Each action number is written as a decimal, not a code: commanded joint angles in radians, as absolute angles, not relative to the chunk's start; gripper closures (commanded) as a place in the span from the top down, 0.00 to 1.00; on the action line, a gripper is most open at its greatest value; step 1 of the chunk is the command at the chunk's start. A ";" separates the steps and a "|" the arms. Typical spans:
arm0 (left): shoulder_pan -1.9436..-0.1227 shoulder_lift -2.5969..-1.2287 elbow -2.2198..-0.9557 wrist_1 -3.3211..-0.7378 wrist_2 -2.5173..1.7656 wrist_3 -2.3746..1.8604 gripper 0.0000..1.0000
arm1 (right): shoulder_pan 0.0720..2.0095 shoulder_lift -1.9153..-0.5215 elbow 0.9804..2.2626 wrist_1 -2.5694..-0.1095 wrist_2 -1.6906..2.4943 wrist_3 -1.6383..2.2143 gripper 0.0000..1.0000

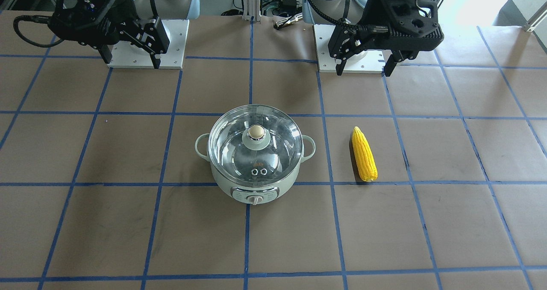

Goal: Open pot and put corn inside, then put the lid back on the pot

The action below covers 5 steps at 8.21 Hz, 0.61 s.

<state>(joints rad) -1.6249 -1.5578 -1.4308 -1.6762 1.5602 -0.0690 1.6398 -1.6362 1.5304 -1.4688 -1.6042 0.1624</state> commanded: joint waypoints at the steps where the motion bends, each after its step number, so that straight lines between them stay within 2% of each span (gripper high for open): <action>1: -1.614 -1.594 -1.494 -1.663 1.560 0.035 1.00 | 1.663 -1.525 1.514 -1.506 -1.575 0.260 1.00; 5: -1.404 -1.679 -1.583 -1.657 1.559 0.153 1.00 | 1.936 -1.321 1.506 -1.785 -1.586 0.543 1.00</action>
<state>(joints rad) -1.5016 -1.6286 -1.5458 -1.6578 1.5571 0.0793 1.8416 -1.4140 1.5087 -1.6795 -1.5845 0.4323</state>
